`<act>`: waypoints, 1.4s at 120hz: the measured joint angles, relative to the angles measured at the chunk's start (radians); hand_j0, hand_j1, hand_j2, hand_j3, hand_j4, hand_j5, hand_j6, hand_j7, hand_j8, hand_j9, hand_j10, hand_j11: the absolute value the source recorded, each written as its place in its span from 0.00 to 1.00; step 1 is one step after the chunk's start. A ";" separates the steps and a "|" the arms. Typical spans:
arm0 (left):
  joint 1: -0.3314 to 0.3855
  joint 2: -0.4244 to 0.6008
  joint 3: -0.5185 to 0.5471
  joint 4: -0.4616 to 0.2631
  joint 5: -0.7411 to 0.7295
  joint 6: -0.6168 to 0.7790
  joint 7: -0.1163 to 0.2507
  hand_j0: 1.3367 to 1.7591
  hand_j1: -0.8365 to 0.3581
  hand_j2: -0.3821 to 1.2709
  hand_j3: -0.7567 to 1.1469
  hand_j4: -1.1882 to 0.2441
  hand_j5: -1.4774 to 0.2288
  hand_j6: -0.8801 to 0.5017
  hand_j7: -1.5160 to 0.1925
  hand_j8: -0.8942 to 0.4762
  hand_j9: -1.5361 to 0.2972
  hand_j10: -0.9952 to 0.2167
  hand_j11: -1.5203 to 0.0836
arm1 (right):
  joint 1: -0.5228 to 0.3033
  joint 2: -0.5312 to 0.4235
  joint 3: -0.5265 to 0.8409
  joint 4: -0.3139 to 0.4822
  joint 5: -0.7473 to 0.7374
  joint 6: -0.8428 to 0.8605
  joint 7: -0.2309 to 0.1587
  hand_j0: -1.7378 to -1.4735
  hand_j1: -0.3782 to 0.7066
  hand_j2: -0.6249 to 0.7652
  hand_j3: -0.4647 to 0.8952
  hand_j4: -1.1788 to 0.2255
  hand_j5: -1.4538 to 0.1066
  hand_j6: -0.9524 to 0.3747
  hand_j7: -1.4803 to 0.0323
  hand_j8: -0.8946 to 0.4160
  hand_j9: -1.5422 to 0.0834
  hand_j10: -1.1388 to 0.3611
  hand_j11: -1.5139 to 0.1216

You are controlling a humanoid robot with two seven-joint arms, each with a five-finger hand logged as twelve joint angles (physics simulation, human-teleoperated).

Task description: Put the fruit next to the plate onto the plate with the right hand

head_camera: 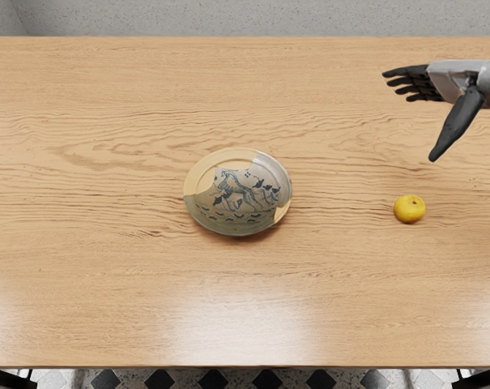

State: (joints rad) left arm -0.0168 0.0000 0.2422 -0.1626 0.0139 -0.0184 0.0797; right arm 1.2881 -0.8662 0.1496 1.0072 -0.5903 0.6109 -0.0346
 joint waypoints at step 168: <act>0.001 0.000 0.000 0.000 0.000 0.000 0.000 0.76 0.99 0.23 0.40 0.83 0.87 0.64 0.89 0.65 0.84 0.82 0.95 | -0.411 -0.021 0.147 0.694 -0.592 -0.666 -0.576 0.30 0.06 0.45 0.34 0.81 0.90 0.68 0.95 0.65 0.92 0.73 0.90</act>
State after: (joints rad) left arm -0.0161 0.0000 0.2421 -0.1626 0.0139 -0.0184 0.0797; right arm 0.8772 -0.8867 0.2965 1.7011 -1.1820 -0.0549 -0.6107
